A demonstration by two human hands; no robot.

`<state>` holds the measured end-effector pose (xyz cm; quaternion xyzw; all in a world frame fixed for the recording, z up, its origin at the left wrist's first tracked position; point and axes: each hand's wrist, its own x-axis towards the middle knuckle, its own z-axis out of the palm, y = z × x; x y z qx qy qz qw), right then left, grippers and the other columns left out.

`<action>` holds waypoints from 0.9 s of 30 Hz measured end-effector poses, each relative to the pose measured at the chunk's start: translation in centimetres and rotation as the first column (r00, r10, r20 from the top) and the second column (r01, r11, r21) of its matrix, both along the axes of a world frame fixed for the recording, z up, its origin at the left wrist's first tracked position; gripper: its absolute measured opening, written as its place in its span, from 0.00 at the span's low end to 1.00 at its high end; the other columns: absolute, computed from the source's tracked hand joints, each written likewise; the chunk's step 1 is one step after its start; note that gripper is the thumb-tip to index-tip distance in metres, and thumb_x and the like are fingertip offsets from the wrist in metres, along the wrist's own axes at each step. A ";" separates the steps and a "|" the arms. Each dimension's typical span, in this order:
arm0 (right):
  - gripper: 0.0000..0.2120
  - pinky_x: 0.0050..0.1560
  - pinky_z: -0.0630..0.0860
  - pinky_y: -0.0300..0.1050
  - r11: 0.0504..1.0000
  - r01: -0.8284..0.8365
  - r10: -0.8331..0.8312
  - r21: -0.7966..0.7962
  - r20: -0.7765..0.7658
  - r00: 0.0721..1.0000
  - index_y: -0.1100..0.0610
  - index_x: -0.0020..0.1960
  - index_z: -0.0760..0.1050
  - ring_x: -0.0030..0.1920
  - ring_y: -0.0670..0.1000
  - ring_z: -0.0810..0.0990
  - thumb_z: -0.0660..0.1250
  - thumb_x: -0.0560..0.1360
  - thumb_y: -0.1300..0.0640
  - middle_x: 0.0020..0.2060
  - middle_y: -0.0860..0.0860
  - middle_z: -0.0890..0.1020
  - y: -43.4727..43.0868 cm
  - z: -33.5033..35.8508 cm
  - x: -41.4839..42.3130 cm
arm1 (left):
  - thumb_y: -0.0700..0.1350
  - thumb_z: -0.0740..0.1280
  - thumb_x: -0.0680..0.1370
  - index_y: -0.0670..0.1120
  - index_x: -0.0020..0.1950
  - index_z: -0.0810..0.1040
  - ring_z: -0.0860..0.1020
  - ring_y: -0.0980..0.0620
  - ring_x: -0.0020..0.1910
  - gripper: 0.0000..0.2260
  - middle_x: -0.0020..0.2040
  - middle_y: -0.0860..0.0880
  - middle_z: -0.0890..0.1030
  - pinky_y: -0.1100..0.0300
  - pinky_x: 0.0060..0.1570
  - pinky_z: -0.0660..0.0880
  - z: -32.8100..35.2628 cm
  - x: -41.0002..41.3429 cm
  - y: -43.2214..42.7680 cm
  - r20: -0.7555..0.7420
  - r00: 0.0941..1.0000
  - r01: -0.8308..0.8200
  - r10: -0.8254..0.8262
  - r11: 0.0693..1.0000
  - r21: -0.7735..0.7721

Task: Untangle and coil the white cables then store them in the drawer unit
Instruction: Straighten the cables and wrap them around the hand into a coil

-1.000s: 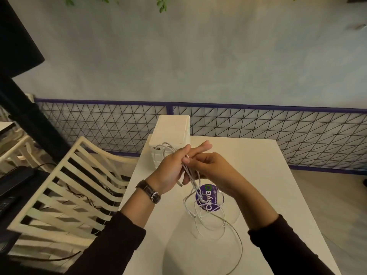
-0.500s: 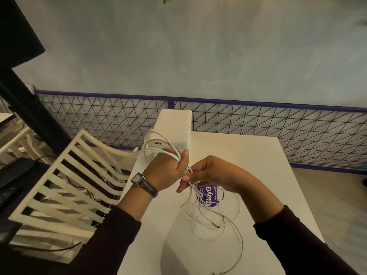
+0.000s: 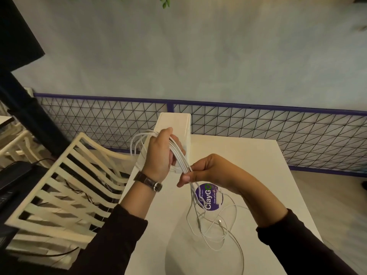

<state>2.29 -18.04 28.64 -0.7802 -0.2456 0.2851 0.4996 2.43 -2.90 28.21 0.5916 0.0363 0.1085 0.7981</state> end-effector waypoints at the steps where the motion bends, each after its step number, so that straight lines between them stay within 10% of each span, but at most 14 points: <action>1: 0.07 0.51 0.72 0.34 1.000 0.010 -0.010 0.000 0.000 1.000 0.52 0.47 0.84 0.44 0.40 0.80 0.71 0.71 0.53 0.43 0.47 0.86 0.0 -0.1 0.1 | 0.43 0.52 0.81 0.47 0.14 0.66 0.62 0.56 0.14 0.32 0.13 0.52 0.63 0.63 0.26 0.64 0.3 0.2 -0.2 0.020 1.000 0.025 -0.023 0.997 -0.072; 5: 0.06 0.56 0.74 0.38 1.000 0.005 -0.005 0.000 -0.020 1.000 0.52 0.46 0.84 0.46 0.42 0.81 0.71 0.71 0.52 0.43 0.49 0.86 -0.1 -0.2 0.2 | 0.42 0.52 0.80 0.45 0.15 0.60 0.57 0.56 0.14 0.31 0.13 0.52 0.58 0.69 0.22 0.60 1.0 1.1 -0.1 0.049 0.995 0.096 -0.085 0.945 -0.313; 11: 0.09 0.36 0.70 0.24 0.998 -0.013 0.018 0.059 -0.090 0.996 0.60 0.50 0.83 0.32 0.37 0.79 0.69 0.73 0.57 0.31 0.42 0.83 -0.7 0.1 -0.8 | 0.43 0.53 0.79 0.46 0.15 0.60 0.56 0.57 0.14 0.29 0.14 0.52 0.57 0.69 0.21 0.60 1.8 1.8 0.4 -0.010 0.989 0.123 -0.150 0.847 -0.518; 27: 0.07 0.47 0.76 0.33 0.987 -0.049 0.057 0.155 -0.045 0.997 0.50 0.42 0.84 0.47 0.47 0.83 0.69 0.67 0.50 0.42 0.47 0.86 -2.3 1.9 -1.2 | 0.40 0.54 0.75 0.46 0.16 0.59 0.57 0.56 0.15 0.25 0.14 0.52 0.57 0.68 0.23 0.64 6.2 3.6 2.3 0.048 0.991 0.126 -0.122 0.774 -0.620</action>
